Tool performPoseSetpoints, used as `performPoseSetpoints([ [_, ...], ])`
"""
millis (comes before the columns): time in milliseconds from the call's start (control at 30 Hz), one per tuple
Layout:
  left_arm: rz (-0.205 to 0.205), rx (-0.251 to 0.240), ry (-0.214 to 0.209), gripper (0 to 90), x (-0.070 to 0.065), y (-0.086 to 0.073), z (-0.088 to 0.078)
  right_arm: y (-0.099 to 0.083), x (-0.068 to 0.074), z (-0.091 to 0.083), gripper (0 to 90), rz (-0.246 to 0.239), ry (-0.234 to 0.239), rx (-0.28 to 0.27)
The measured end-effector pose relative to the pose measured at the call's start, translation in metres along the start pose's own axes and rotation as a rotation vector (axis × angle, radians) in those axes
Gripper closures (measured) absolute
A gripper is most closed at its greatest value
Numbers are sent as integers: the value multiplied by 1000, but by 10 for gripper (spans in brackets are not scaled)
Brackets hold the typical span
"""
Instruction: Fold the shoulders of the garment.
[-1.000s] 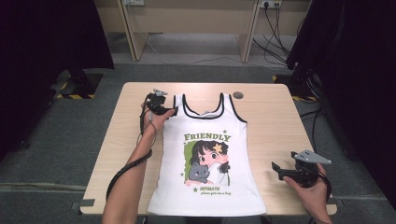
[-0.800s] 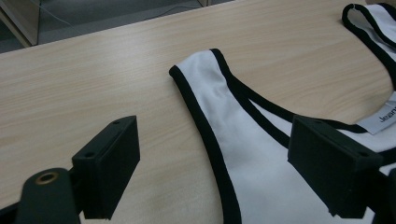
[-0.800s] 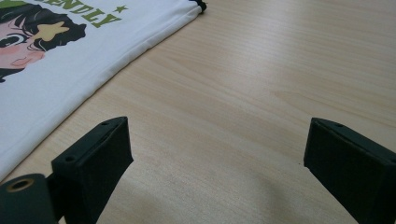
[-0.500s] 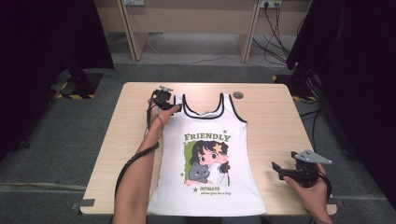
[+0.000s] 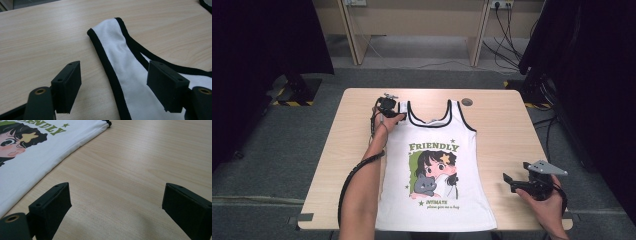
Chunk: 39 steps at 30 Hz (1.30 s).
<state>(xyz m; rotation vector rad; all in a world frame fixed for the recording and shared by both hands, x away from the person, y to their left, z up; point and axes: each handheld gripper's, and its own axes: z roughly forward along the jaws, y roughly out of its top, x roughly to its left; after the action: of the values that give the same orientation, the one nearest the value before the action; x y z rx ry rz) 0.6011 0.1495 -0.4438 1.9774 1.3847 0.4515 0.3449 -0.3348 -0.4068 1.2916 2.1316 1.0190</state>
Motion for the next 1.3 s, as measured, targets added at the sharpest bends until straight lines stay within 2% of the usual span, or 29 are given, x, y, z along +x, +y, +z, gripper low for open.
performPoseSetpoints([
  [267, 1, 16, 3, 355, -3, -1, 6, 0, 0, 0, 89, -3, 1, -1],
  [367, 18, 21, -10, 414, -5, 1, 7, 0, 0, 0, 89, -3, 2, 2],
  [433, 31, 22, -26, 484, -6, 2, 7, 0, 0, 0, 89, -1, 2, 5],
  [500, 53, 15, -49, 605, -9, 3, 8, 0, 0, 1, 90, -1, 1, 7],
  [567, 115, 10, -61, 730, -14, 4, 9, 0, 0, 1, 91, -5, 1, 9],
  [633, 143, 17, -58, 809, -18, 6, 9, 0, 1, 1, 94, -9, 0, 8],
  [767, 99, -25, -83, 838, -20, 6, 4, 0, 0, 0, 94, -9, 0, 8],
  [933, 70, -91, -119, 849, -23, 5, -11, 0, -1, 0, 94, -5, 1, 8],
  [1100, 100, -120, -137, 849, -29, 1, -29, 0, -1, 0, 96, -8, -2, 10],
  [1300, 108, -165, -154, 848, -39, -7, -50, 0, 0, 1, 97, -14, -8, 14],
])
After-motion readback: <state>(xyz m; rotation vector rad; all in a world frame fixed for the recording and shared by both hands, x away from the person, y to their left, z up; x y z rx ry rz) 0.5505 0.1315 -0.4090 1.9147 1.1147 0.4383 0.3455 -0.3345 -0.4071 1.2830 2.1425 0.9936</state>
